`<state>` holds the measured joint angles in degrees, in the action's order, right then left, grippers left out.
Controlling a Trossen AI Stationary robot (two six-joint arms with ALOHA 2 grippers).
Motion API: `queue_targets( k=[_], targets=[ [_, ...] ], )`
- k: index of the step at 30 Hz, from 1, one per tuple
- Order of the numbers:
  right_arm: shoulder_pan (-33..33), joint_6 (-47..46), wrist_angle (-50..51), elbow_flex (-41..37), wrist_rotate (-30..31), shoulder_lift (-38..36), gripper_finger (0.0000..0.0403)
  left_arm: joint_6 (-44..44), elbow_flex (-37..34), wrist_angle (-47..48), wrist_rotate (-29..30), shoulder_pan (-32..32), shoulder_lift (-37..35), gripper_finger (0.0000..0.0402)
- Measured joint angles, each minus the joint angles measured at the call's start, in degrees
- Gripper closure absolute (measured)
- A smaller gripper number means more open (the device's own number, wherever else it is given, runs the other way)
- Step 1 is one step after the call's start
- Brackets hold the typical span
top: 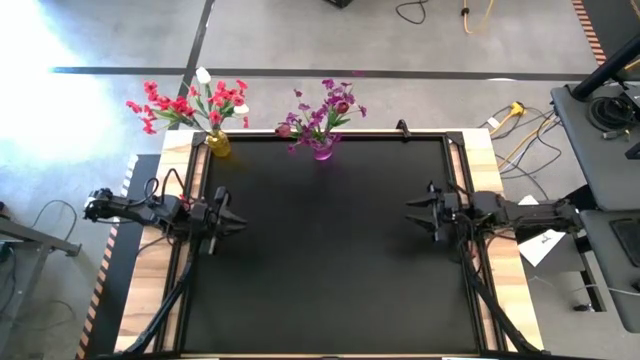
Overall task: Sort flowers into vase by color
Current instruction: Return to Home Position
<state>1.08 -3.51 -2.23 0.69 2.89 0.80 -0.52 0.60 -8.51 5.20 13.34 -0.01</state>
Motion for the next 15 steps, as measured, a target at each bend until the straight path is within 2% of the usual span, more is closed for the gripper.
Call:
queue_targets(
  k=[3, 7, 11, 15],
  targets=[
    [0.0, 0.2, 0.2, 0.0, 1.6, 0.1, 0.0222, 0.3, 0.0, 0.0, -0.4, 0.0, 0.1, 0.0354],
    [0.0, 0.1, -0.7, 0.0, -1.8, 0.0, 0.0223, 1.0, 0.0, 0.2, -0.3, 0.0, 0.2, 0.0354],
    [0.0, 0.9, -3.5, 0.2, -2.7, -0.5, 0.0223, 1.0, 0.0, 0.6, -0.3, 0.0, 0.3, 0.0354],
    [0.0, 1.4, 0.3, 4.5, -3.0, -0.7, 0.0223, 0.0, 0.0, 2.0, -0.3, 0.0, 0.3, 0.0354]
  ],
)
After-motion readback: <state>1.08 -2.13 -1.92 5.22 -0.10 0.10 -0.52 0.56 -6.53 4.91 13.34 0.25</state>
